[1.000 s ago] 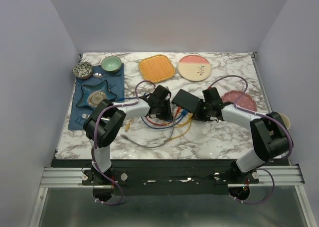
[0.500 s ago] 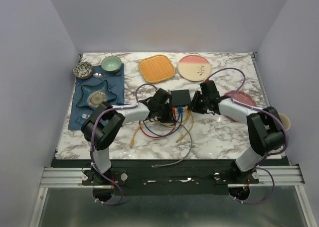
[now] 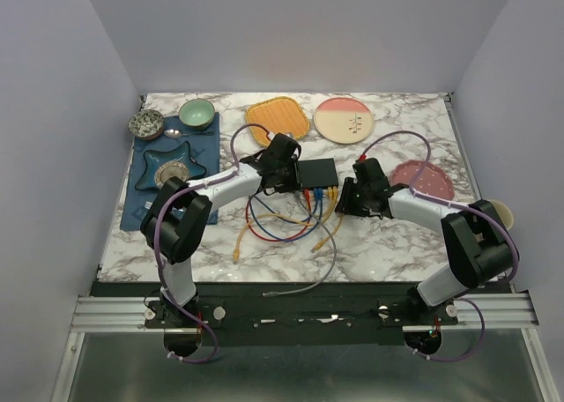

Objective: Pull the plug from the switch port

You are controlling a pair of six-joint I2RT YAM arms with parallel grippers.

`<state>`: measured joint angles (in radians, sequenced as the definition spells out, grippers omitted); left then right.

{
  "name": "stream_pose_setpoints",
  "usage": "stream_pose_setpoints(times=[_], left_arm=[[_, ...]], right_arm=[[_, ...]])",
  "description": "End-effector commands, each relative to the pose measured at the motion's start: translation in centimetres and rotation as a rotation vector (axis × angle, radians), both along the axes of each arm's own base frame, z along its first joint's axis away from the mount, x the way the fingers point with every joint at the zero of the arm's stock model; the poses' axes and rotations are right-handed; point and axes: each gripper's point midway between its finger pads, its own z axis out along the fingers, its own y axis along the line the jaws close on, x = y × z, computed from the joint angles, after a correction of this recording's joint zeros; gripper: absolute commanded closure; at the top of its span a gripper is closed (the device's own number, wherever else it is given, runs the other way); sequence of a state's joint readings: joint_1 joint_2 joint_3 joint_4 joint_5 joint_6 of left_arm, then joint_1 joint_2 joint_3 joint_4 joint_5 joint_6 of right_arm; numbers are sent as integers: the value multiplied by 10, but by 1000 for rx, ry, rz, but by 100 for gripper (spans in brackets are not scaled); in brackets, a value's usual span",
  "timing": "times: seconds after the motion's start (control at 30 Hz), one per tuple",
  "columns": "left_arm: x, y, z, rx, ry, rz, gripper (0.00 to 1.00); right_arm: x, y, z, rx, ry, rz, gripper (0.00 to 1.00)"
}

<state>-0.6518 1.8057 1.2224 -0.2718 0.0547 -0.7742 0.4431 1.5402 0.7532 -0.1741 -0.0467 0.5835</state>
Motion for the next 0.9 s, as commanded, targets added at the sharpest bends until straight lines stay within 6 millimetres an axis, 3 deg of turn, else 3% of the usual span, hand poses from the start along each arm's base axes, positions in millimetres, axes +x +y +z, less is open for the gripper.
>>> stream_pose_setpoints(times=[0.0, 0.07, 0.17, 0.4, 0.57, 0.87], left_arm=[[0, -6, -28, 44, 72, -29, 63], [-1, -12, -31, 27, 91, -45, 63], [1, -17, -37, 19, 108, -49, 63], [5, -24, -41, 1, 118, -45, 63], [9, -26, -40, 0, 109, -38, 63], [15, -21, -47, 4, 115, -6, 63]], right_arm=[[-5, -4, -21, -71, 50, 32, 59], [-10, -1, -24, -68, 63, 49, 70], [-20, 6, -21, -68, 57, 88, 78], [-56, 26, -14, -111, 76, 236, 84], [-80, 40, -10, -111, 91, 326, 99], [-117, 47, -6, -97, 129, 460, 99]])
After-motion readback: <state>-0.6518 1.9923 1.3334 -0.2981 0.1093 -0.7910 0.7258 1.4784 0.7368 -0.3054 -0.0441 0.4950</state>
